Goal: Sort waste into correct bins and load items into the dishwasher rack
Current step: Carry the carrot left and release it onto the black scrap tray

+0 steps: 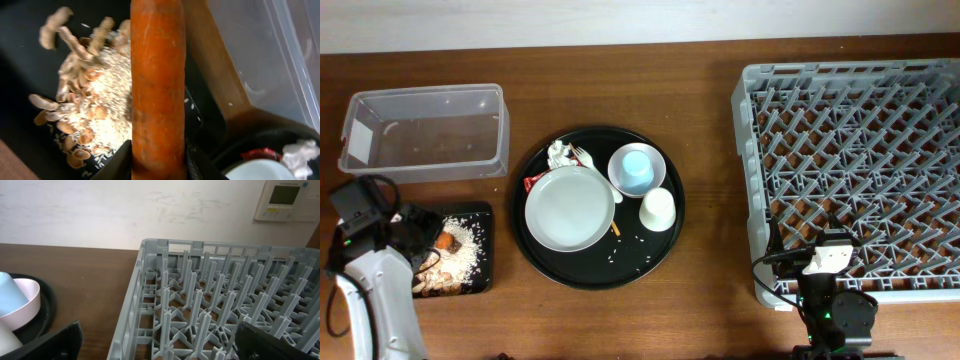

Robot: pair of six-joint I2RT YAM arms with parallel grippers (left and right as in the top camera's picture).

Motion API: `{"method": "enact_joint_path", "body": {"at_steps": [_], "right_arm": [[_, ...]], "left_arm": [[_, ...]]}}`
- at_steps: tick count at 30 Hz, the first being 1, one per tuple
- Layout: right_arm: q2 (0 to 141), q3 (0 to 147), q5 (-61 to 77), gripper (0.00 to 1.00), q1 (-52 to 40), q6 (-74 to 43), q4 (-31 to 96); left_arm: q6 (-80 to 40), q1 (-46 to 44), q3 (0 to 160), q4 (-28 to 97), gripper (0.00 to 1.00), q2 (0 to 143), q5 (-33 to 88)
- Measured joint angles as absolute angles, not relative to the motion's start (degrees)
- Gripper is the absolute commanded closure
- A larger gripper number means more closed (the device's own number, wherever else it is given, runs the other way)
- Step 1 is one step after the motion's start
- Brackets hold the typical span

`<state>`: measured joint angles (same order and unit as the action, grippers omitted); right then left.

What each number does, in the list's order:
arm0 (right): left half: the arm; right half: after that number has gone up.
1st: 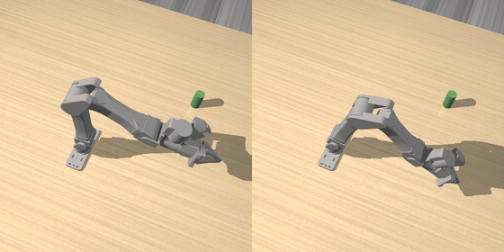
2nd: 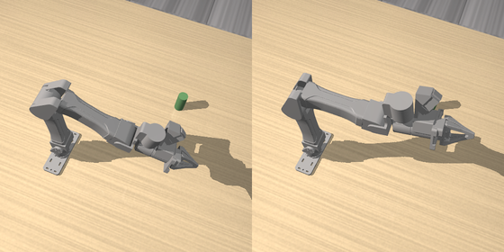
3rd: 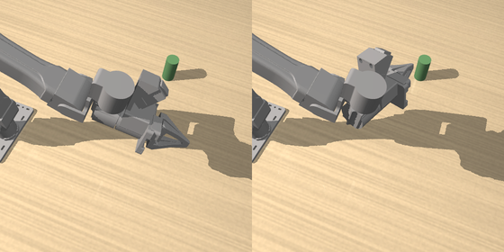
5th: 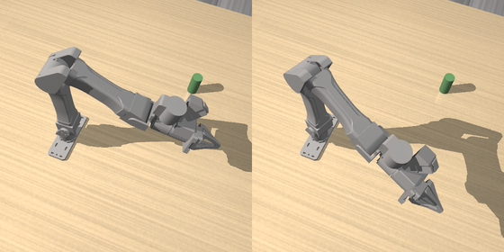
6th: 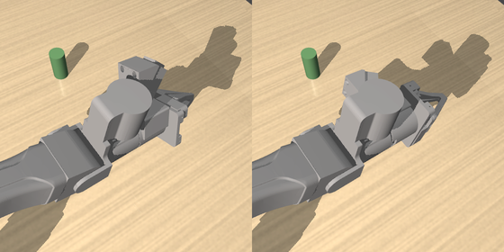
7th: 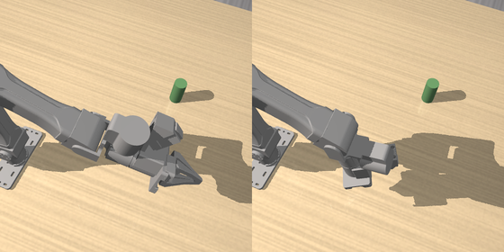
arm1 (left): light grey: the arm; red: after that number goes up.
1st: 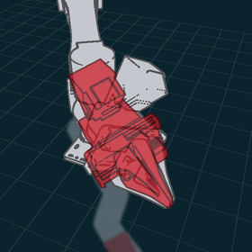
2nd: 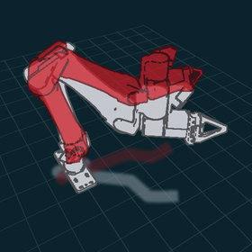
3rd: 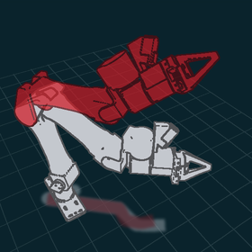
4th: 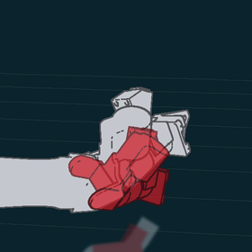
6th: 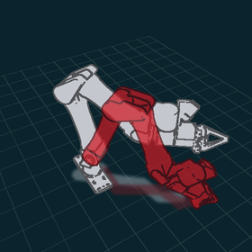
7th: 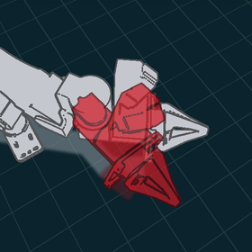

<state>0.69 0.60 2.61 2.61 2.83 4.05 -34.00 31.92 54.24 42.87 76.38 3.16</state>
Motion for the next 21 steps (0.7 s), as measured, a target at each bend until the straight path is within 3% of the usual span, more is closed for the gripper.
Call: {"method": "enact_joint_path", "body": {"at_steps": [21], "right_arm": [[0.69, 0.60, 2.61, 0.01, 2.61, 2.83, 4.05]], "left_arm": [[-40.40, 32.71, 53.78, 40.86, 0.82, 85.78, 0.54]]}}
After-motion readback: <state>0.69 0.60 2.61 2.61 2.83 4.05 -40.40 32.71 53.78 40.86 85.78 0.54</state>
